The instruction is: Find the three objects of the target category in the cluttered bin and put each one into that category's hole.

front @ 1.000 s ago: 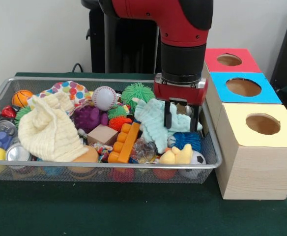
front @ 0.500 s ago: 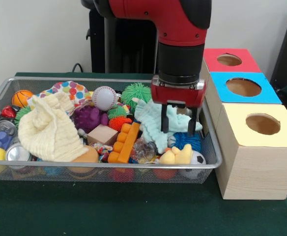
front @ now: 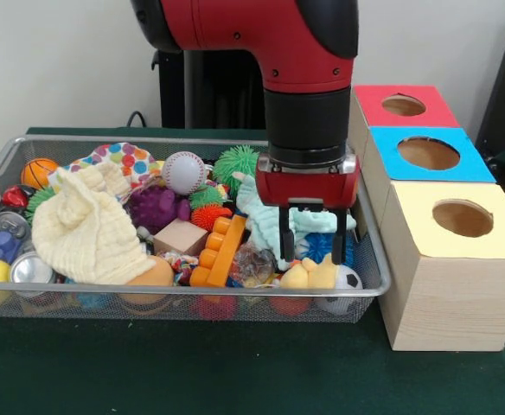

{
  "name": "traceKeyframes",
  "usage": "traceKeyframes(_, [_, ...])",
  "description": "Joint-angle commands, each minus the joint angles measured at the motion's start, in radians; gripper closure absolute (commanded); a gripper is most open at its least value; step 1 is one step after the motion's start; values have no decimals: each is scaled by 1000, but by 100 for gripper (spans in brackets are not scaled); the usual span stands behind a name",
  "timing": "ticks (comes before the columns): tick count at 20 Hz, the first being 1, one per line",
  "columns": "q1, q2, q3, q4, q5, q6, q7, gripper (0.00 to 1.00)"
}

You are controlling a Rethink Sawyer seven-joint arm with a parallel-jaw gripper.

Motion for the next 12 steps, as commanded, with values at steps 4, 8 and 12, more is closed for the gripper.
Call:
traceKeyframes(4, [-79,57,235,-125,-158,214,-289,0])
traceKeyframes(8, [-101,71,288,-147,-196,246,-302,0])
traceKeyframes(12, [-113,85,307,-166,-230,294,-304,0])
